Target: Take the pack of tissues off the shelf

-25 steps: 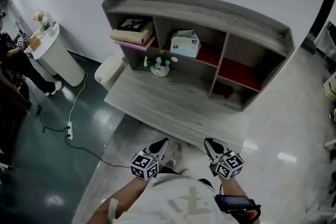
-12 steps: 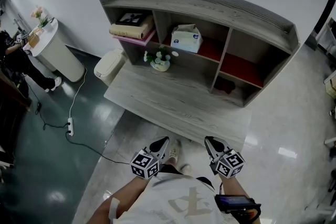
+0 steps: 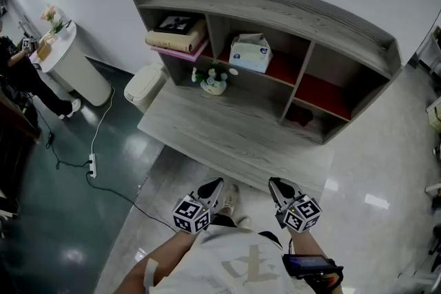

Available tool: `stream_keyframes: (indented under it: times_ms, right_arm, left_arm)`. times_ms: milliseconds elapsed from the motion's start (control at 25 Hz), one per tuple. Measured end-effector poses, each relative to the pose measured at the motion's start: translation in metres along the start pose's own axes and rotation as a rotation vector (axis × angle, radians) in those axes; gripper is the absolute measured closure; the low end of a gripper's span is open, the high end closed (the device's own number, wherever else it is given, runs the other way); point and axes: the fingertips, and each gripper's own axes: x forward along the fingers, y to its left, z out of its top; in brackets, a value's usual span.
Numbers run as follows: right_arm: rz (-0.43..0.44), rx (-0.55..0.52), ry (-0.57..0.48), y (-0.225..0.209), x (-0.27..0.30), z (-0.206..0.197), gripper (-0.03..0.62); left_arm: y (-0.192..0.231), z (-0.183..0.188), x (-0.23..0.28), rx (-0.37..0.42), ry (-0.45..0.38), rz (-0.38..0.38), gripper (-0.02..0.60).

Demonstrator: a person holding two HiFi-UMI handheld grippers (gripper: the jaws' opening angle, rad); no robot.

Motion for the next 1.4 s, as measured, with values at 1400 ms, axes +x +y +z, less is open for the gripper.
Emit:
stream_keyframes:
  times_ms: [1400]
  right_arm:
    - [-0.08,-0.038,-0.04,-0.063,0.075,0.07,0.589]
  left_arm:
    - [0.069,0.072,0.097,0.017,-0.023,-0.1,0.569]
